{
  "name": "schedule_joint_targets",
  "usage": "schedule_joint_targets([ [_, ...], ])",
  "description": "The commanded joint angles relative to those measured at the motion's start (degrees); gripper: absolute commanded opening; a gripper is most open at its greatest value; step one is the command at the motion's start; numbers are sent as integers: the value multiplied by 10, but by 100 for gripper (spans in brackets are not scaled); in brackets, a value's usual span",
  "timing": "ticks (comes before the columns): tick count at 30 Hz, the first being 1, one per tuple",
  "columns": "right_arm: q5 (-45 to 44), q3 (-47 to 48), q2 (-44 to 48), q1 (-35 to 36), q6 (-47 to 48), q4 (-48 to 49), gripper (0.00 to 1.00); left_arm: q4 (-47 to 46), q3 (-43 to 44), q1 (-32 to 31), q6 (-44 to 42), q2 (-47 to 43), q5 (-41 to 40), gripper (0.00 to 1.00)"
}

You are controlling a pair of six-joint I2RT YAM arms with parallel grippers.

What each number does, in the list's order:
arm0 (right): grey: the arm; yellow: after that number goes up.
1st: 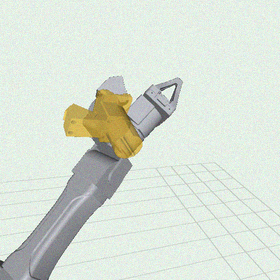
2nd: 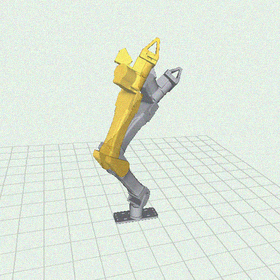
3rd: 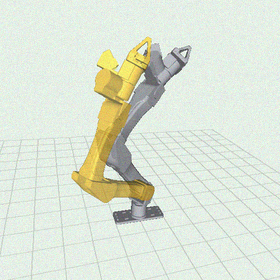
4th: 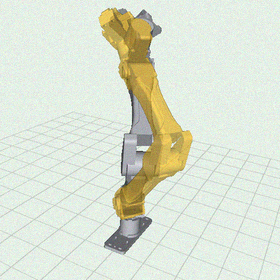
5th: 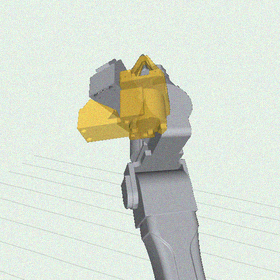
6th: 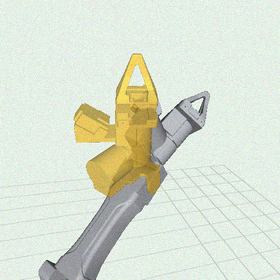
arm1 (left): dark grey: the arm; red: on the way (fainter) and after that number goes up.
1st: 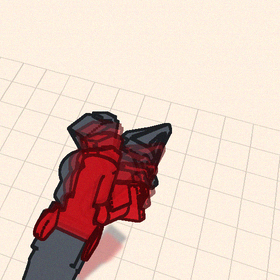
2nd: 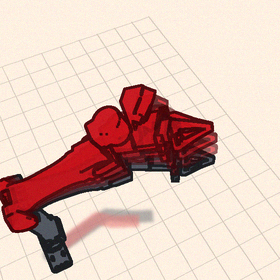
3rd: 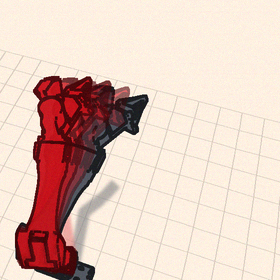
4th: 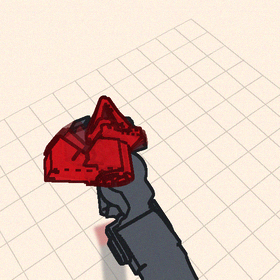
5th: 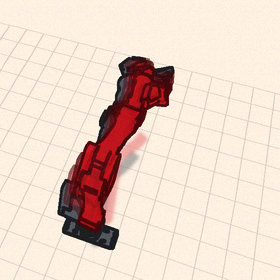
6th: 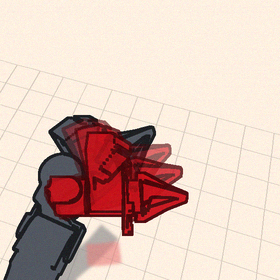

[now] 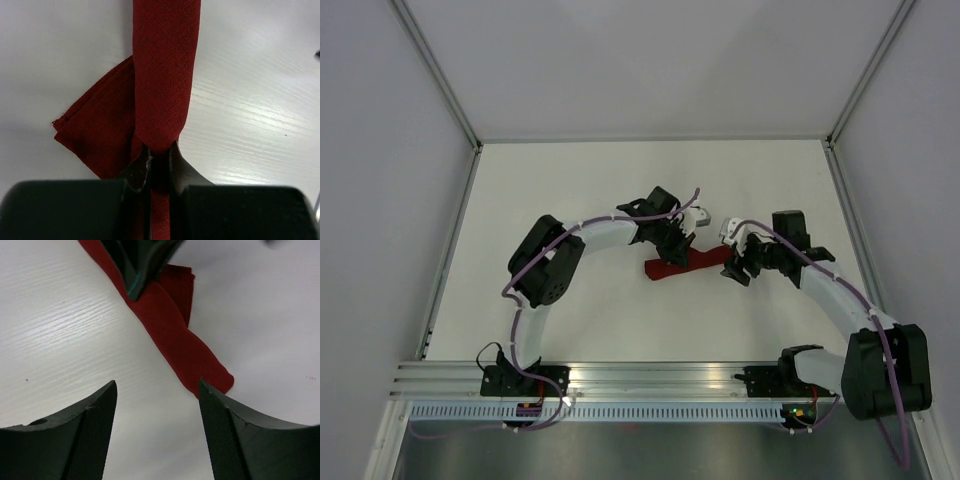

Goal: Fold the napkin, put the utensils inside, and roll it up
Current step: Roll the napkin at the center of the board.

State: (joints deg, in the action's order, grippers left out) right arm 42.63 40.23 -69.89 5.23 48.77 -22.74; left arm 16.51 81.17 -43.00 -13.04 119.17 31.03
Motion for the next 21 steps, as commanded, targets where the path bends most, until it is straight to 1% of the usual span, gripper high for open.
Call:
schedule_joint_targets([
  [1, -67, -55, 45, 61, 40, 131, 73, 135, 21, 4, -1, 66, 59, 2],
  [2, -90, -65, 57, 75, 47, 154, 73, 144, 30, 5, -3, 81, 66, 2],
  [3, -102, -78, 60, 102, 50, 161, 74, 168, 47, 7, -6, 88, 78, 2],
  [4, -112, -81, 61, 114, 54, 167, 74, 179, 57, 7, -14, 98, 86, 2],
  [9, -171, -89, 32, 180, 83, 190, 75, 245, 111, 10, -34, 140, 122, 2],
  [15, -234, -99, -9, 253, 105, 206, 75, 280, 145, 17, -47, 165, 140, 2],
  [17, -241, -99, -27, 272, 107, 205, 75, 281, 146, 20, -47, 167, 143, 2],
  [21, -259, -94, -60, 289, 109, 206, 74, 285, 147, 23, -51, 167, 151, 2],
])
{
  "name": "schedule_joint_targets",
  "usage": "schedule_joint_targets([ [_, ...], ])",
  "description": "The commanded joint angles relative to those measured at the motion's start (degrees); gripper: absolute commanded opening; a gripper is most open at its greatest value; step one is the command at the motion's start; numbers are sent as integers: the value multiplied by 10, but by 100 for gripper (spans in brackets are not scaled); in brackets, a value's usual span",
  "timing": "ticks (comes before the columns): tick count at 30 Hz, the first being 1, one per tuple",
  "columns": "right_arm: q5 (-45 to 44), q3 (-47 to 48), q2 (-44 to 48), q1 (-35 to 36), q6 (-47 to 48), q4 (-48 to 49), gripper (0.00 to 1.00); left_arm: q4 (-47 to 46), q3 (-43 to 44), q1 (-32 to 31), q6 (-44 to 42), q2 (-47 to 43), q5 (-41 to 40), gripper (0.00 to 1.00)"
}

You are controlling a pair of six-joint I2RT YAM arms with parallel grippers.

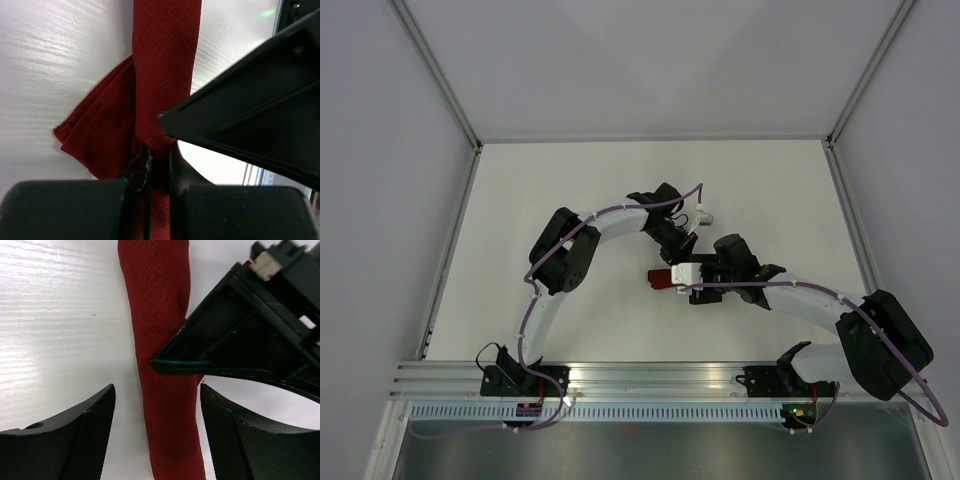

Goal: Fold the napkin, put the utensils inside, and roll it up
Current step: Roll the napkin at the center of the board.

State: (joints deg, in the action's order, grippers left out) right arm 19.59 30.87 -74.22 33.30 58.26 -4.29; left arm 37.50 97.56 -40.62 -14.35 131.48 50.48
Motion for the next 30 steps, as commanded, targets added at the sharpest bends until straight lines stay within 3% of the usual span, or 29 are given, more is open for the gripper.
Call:
schedule_joint_targets([
  [1, -35, 4, -31, 11, 12, 24, 73, 75, -16, -2, -38, 46, -42, 2],
  [4, -41, 11, -54, 12, 11, 18, 68, 79, -12, -2, -39, 44, -37, 4],
  [7, -42, 19, -64, 12, 10, 2, 58, 79, -9, 0, -38, 38, -36, 19],
  [8, -41, 24, -66, 12, 9, -4, 53, 79, -7, 1, -37, 33, -39, 32],
  [10, -37, 38, -73, 12, 4, -27, 41, 78, -4, 4, -32, 26, -38, 43],
  [14, -23, 77, -98, 12, -16, -90, 31, 49, -9, 14, -10, -9, -55, 53],
  [24, 15, 177, -198, 1, -62, -214, 28, -62, -40, 70, 88, -111, -178, 54],
  [30, 59, 262, -282, -30, -69, -304, 28, -157, -120, 107, 162, -204, -255, 60],
])
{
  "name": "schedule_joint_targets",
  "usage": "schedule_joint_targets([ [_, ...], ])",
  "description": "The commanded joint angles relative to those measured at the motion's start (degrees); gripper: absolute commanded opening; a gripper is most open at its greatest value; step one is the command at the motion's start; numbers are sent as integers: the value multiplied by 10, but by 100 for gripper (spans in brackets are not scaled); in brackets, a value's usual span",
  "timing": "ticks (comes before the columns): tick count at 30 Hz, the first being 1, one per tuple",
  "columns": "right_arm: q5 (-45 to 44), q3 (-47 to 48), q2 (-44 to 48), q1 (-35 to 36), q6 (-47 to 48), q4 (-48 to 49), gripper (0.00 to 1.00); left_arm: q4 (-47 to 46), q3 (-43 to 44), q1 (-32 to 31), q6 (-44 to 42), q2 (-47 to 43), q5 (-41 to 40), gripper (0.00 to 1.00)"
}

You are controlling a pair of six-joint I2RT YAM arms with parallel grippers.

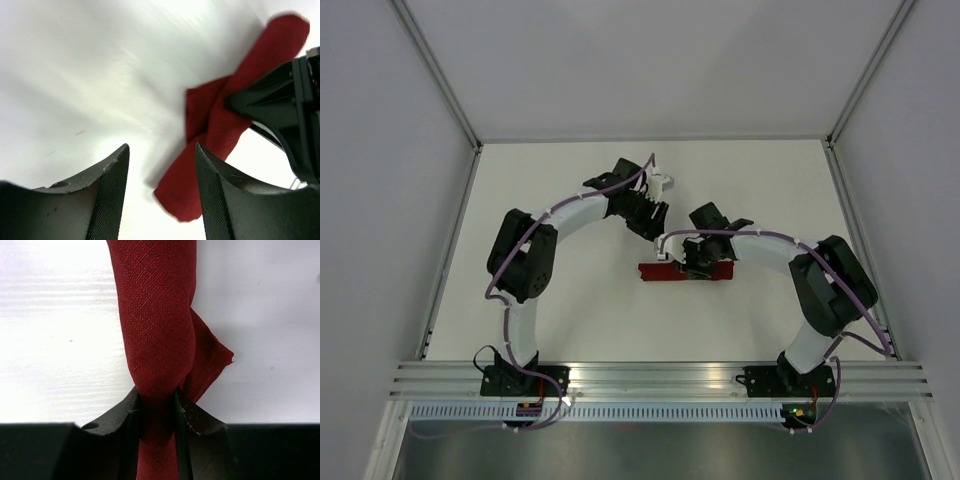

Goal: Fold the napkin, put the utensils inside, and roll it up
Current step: Roll the napkin at the center of the board.

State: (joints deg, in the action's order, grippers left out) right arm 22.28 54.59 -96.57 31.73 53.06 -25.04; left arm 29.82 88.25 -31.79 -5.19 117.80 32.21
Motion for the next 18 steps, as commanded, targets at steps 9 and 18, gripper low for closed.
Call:
schedule_joint_targets([
  [9, 95, 135, -161, -61, -23, -206, 27, -186, -182, 31, 157, -193, -154, 61],
  [18, 130, 209, -236, -87, -27, -276, 27, -288, -337, 21, 209, -301, -202, 61],
])
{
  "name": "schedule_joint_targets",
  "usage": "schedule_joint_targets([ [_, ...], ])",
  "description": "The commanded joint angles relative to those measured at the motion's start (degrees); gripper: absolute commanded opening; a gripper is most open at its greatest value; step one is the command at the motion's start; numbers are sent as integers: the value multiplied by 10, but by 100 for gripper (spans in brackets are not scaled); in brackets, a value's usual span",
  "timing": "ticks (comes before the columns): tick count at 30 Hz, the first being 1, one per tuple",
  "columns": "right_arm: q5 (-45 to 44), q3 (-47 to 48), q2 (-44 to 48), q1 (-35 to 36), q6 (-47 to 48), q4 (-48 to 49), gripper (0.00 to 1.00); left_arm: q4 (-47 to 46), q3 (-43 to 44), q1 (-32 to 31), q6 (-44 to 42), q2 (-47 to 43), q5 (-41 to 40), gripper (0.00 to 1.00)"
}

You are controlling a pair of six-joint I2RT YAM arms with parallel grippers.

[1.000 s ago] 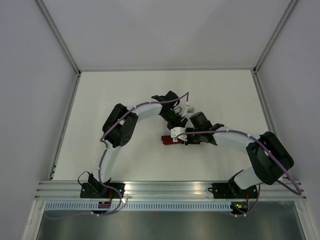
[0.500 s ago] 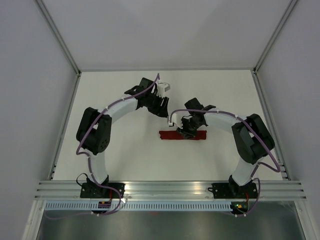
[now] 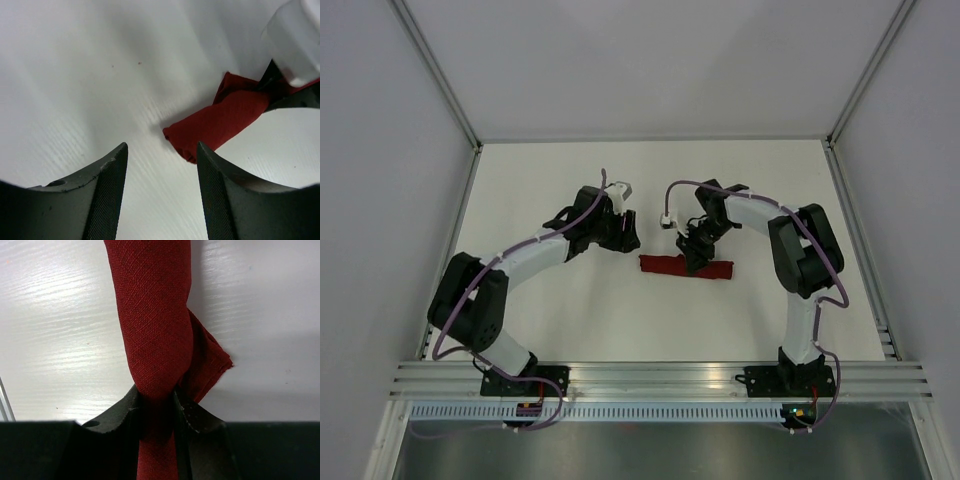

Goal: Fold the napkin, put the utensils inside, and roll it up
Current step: Roll the napkin at the center of the board.

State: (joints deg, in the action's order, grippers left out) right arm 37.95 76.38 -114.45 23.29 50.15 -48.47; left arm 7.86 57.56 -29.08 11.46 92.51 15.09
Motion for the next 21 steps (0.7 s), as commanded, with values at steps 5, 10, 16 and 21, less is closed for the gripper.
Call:
schedule_joint_targets([
  [5, -24, 20, -88, -6, 10, -69, 27, -123, -88, -52, 9, -104, -90, 61],
  [10, -18, 56, -120, -10, 19, -105, 27, -183, -129, -150, -75, -138, -190, 64],
  [16, -4, 96, -158, -18, 28, -148, 27, -251, -156, -229, -191, -140, -242, 66],
  [21, 5, 133, -196, -21, 51, -198, 27, -294, -171, -285, -300, -119, -262, 66],
])
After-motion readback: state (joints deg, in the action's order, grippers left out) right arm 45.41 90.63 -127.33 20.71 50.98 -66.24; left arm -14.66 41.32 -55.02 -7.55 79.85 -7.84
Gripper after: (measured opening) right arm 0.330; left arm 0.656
